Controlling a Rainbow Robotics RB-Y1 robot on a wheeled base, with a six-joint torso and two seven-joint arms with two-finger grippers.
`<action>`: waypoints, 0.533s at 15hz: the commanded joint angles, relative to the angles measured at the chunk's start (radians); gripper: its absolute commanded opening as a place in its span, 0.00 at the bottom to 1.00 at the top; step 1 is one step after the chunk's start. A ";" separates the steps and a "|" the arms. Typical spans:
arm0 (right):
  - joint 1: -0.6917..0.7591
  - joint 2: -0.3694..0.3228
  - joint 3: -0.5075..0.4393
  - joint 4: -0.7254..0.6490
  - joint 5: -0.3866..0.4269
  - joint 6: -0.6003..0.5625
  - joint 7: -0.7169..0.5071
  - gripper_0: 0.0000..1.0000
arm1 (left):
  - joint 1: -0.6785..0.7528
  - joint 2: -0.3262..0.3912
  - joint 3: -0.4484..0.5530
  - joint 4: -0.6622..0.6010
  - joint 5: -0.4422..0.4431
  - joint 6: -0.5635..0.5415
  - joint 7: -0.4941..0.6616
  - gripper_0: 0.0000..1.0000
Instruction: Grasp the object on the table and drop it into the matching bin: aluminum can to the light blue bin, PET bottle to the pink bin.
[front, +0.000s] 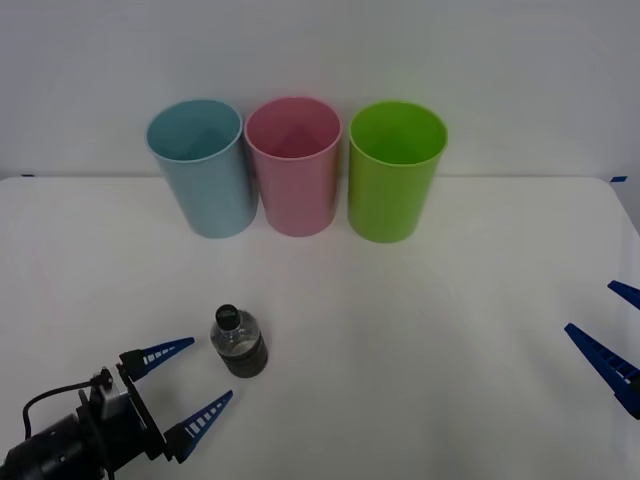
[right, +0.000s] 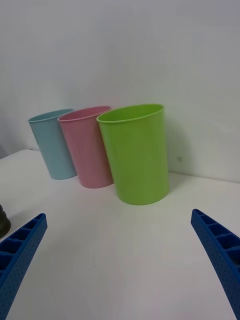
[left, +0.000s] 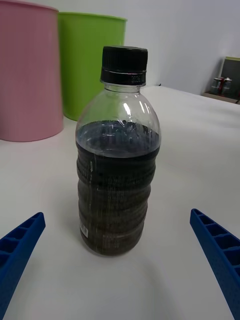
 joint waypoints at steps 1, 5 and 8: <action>0.000 0.000 0.000 0.000 0.000 0.000 0.000 1.00 | -0.017 -0.040 0.000 0.001 -0.037 0.012 0.001 1.00; 0.000 0.000 0.000 0.000 0.000 0.000 0.000 1.00 | -0.037 -0.093 0.000 0.004 -0.075 0.035 0.001 1.00; 0.000 0.000 0.000 0.000 0.000 0.000 0.000 1.00 | -0.057 -0.127 0.000 0.004 -0.109 0.074 0.000 1.00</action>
